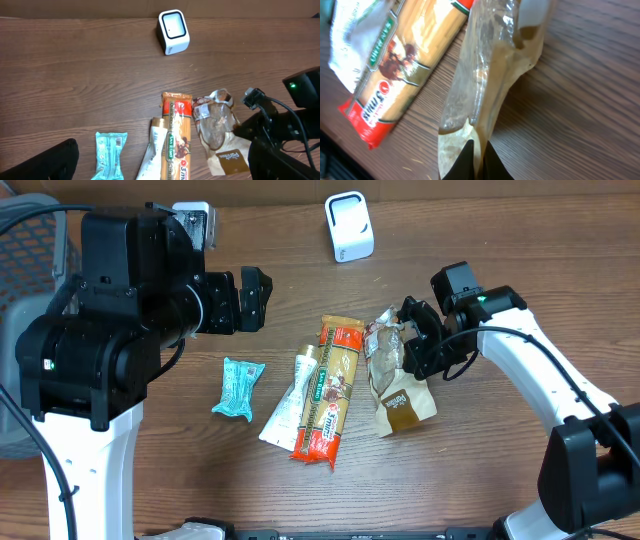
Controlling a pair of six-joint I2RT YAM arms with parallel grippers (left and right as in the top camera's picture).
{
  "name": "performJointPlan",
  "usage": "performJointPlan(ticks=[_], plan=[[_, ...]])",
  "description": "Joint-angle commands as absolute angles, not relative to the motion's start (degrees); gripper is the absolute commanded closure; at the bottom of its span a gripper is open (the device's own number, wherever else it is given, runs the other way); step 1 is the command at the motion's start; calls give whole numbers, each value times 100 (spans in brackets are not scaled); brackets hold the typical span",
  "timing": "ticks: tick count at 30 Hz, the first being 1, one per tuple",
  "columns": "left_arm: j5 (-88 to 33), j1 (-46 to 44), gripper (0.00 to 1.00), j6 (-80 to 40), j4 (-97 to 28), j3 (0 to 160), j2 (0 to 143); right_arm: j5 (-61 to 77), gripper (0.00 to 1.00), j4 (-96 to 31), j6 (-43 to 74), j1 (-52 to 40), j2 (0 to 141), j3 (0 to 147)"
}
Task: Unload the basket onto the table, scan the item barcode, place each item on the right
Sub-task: 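Carry the held bag toward the white scanner with the right gripper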
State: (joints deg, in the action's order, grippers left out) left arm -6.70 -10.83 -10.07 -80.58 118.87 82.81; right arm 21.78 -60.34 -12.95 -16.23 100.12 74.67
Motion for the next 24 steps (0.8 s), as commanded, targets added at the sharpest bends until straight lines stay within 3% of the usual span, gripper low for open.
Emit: performJointPlan(ticks=[1,5,10,18,22,24], plan=[[-709,-1087,0,-878,-8036,11924,8296,3022,95,-5780,-1046,-1658,9913,7111],[-709,-1087,0,-878,-8036,11924,8296,3183,87,-5555,-875,-1750,9913,6783],[-707,-1087,0,-878,-8036,11924,8296,3192,57,-5170,-259,-1905,9913,6571],[-709,-1087,0,-880,-8036,11924,8296,3275,51,-4016,1308,-2257,9913,6154],[-709,-1087,0,-880,-8036,11924,8296,3271,53,-3607,1699,-2379,9915,5916],[-707,-1087,1,-880,-8036,11924,8296,3271,59,-3603,1743,-2383,9915,5892]])
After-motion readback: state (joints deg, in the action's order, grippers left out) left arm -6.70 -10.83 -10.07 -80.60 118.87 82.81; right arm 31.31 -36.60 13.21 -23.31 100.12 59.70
